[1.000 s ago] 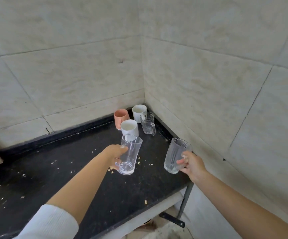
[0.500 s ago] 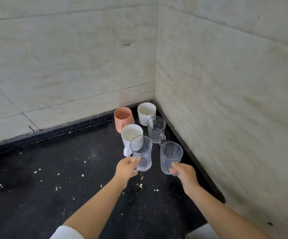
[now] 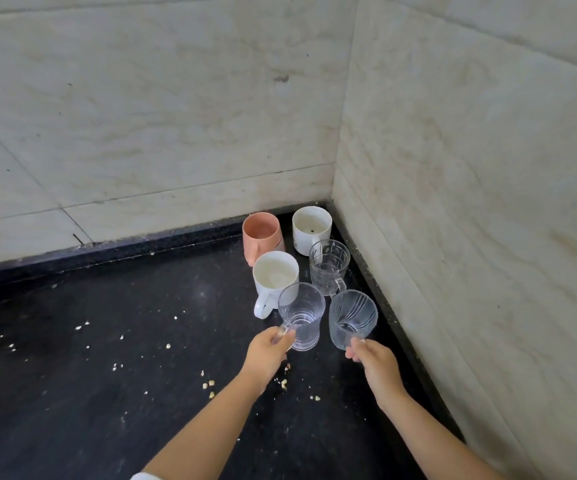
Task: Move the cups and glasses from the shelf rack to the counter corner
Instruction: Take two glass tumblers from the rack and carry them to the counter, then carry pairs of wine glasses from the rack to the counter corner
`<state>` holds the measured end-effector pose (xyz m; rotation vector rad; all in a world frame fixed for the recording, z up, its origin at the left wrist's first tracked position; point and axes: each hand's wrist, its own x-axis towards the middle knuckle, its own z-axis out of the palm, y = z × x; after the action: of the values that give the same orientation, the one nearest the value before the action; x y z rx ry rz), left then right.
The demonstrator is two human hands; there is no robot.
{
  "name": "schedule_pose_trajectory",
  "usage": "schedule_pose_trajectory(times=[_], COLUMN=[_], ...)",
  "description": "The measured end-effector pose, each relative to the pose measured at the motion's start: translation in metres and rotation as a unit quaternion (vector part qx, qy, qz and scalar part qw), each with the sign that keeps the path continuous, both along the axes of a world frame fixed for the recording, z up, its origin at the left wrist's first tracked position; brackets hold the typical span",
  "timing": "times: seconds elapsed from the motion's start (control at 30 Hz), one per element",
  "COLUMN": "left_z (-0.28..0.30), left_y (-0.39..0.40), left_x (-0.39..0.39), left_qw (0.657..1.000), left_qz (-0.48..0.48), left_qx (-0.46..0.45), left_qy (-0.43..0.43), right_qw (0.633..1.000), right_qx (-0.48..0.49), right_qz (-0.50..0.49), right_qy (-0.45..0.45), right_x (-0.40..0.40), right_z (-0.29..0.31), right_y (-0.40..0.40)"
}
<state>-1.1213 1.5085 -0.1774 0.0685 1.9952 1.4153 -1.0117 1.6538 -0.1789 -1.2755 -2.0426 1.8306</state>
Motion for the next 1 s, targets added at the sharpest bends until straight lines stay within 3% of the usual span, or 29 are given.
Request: schedule_pose_trajectory(times=[0.17, 0.3, 0.4, 0.5, 0.6, 0.67, 0.8, 0.9, 1.0], left_z=[0.01, 0.023, 0.029, 0.03, 0.033, 0.038, 0.058, 0.075, 0.091], left_y=[-0.016, -0.054, -0.097, -0.143, -0.192, -0.229, -0.316, -0.395, -0.467], left_x=[0.01, 0.026, 0.048, 0.081, 0.123, 0.153, 0.206, 0.256, 0.308], left_qw=[0.984, 0.964, 0.951, 0.93, 0.903, 0.881, 0.826, 0.777, 0.731], left_qz=[0.016, 0.042, 0.08, 0.09, 0.07, 0.083, 0.148, 0.209, 0.247], left_qx=[-0.125, -0.21, -0.255, -0.323, -0.406, -0.453, -0.535, -0.587, -0.631], left_qy=[0.123, 0.16, 0.157, 0.149, 0.12, 0.11, 0.102, 0.089, 0.082], right_qw=[0.997, 0.981, 0.979, 0.98, 0.973, 0.93, 0.778, 0.668, 0.593], right_qx=[0.079, 0.173, 0.14, 0.069, 0.125, 0.232, 0.434, 0.497, 0.518], right_qz=[-0.005, -0.072, -0.113, -0.076, 0.092, 0.245, 0.453, 0.551, 0.608], right_qy=[-0.027, -0.042, -0.096, -0.172, -0.173, -0.144, -0.026, 0.047, 0.102], right_x=[0.001, 0.002, 0.013, 0.028, 0.038, 0.042, 0.046, 0.057, 0.082], right_z=[0.008, 0.019, 0.02, 0.017, 0.023, 0.034, 0.063, 0.085, 0.102], right_y=[-0.013, -0.028, -0.048, -0.084, -0.136, -0.18, -0.274, -0.362, -0.452])
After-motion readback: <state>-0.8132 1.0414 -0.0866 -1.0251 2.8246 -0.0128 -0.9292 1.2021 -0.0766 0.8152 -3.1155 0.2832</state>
